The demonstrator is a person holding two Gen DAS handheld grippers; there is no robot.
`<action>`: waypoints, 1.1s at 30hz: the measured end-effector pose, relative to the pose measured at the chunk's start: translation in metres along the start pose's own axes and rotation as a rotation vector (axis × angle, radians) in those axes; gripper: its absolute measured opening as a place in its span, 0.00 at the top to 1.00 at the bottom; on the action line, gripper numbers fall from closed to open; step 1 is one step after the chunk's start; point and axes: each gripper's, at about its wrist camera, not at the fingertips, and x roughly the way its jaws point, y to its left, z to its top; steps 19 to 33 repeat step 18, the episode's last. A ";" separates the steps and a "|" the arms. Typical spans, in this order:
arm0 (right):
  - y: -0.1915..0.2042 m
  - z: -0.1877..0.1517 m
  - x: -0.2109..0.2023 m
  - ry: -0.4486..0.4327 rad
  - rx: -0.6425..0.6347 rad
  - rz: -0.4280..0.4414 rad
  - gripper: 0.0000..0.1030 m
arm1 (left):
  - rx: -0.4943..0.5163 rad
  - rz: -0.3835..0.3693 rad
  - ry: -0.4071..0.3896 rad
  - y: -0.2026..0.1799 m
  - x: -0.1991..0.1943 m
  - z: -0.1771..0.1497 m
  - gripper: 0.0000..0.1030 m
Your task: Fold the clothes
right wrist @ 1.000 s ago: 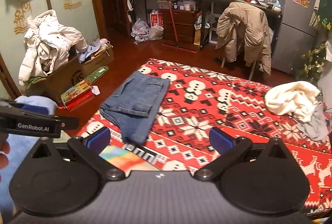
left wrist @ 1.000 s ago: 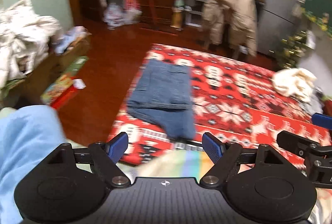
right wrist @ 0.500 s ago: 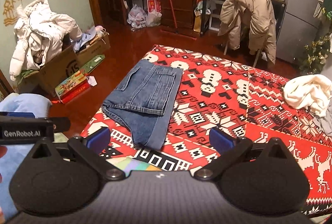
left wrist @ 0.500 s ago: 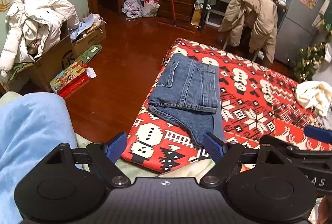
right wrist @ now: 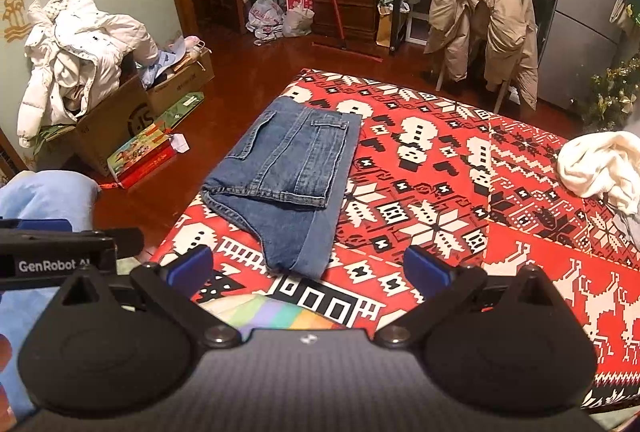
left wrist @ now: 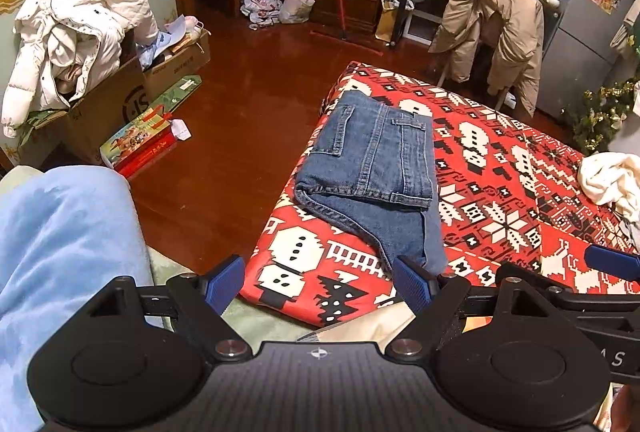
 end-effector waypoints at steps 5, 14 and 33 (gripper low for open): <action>0.001 -0.002 -0.001 0.004 -0.004 -0.005 0.01 | 0.005 0.007 -0.002 -0.001 -0.001 0.000 0.22; 0.000 -0.001 -0.004 0.002 -0.004 -0.001 0.01 | 0.003 0.012 -0.006 0.000 -0.005 0.000 0.22; 0.000 -0.001 -0.005 0.001 -0.006 -0.002 0.01 | 0.004 0.014 -0.009 0.000 -0.005 0.000 0.22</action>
